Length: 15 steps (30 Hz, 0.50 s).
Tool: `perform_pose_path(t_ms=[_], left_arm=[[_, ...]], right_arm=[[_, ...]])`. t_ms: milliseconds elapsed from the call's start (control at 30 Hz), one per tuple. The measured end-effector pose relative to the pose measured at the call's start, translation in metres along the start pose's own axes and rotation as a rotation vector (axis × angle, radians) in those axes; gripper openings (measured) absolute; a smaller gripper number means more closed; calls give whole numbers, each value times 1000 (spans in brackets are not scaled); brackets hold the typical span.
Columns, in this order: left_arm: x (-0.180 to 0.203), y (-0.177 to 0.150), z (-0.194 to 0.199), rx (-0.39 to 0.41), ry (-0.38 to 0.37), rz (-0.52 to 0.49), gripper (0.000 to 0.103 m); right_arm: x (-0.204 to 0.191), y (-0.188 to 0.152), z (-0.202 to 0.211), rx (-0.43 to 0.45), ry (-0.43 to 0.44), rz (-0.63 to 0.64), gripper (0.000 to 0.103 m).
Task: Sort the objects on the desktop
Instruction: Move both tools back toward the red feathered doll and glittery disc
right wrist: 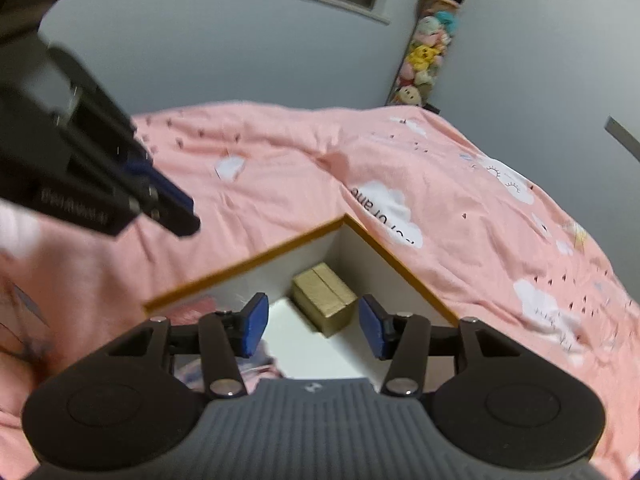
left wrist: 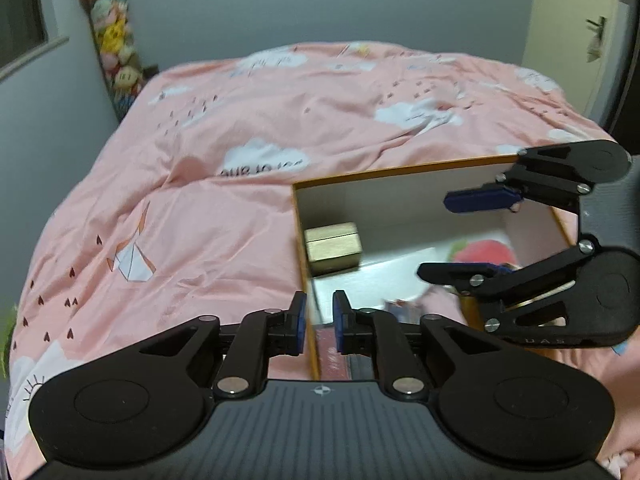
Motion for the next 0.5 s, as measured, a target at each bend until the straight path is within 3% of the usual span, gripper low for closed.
perform_pose_path(t_ms=[233,333,500], left_arm=[[23,-26,43,88,29,25,32],[27,-40,48,65,66,47,33],[31,-71,43,-25,-9,165,33]], right_arm=[[-27,-13,50,90,-37,-93,63],[-43,-23,68,138,-54,-97,63],[-61,-52,74,100,-23,-181,63]])
Point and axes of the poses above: each gripper's, at about its wrist camera, not at the fingertips, and z roughly against the way its jaws point, x to its right, y to its top, the point moved 5 cm from there along -z, roughly the way its jaws point, and after that the axes turned 1 degree about x, right-handed, at the moved point
